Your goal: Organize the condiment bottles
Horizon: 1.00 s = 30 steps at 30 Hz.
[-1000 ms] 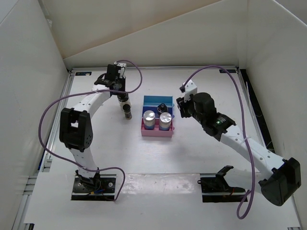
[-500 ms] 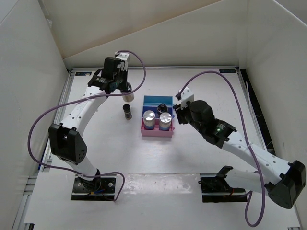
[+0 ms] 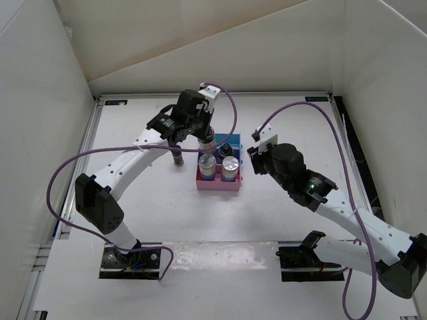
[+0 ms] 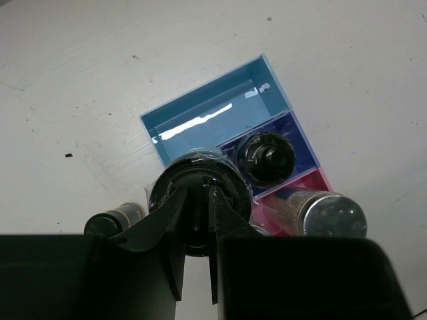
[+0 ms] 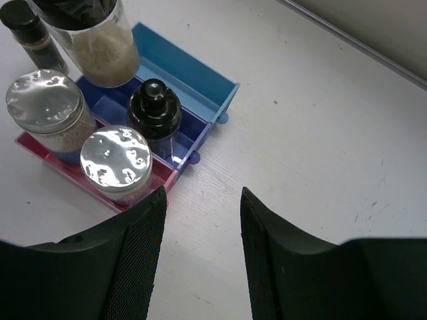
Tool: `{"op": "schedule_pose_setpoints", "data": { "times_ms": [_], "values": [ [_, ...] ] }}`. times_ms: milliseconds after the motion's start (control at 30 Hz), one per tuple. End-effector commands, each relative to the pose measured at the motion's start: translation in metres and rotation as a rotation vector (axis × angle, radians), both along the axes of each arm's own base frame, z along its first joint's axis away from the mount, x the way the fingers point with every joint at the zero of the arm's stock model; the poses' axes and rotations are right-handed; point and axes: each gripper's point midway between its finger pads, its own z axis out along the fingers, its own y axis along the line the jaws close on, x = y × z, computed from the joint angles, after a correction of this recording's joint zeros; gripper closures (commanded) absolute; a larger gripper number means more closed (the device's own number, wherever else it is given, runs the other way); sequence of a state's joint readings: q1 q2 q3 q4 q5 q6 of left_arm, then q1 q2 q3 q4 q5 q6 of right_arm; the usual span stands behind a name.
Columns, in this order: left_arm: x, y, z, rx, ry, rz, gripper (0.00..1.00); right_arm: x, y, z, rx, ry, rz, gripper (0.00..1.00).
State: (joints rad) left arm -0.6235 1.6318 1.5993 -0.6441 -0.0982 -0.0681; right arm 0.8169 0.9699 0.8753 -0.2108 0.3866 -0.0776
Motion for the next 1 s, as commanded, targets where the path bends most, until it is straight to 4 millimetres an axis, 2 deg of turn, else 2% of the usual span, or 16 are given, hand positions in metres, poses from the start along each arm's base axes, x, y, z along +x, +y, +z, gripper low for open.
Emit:
{"op": "schedule_pose_setpoints", "data": {
  "times_ms": [0,200,633,967],
  "values": [
    [-0.005,0.001,0.04,-0.032,-0.11,0.011,1.0,-0.001,-0.009,0.005,0.017,-0.017,-0.024,0.48],
    [-0.014,-0.013,0.034,-0.016,-0.102,-0.015,1.0,-0.001,-0.015,0.004,0.02,-0.015,-0.034,0.48],
    [-0.022,-0.025,0.01,0.017,-0.057,-0.03,1.0,-0.003,-0.025,0.001,0.024,-0.008,-0.051,0.5],
    [-0.021,-0.025,-0.015,0.039,-0.021,-0.025,1.0,-0.004,-0.028,-0.002,0.025,-0.003,-0.055,0.5]
  ]
}}
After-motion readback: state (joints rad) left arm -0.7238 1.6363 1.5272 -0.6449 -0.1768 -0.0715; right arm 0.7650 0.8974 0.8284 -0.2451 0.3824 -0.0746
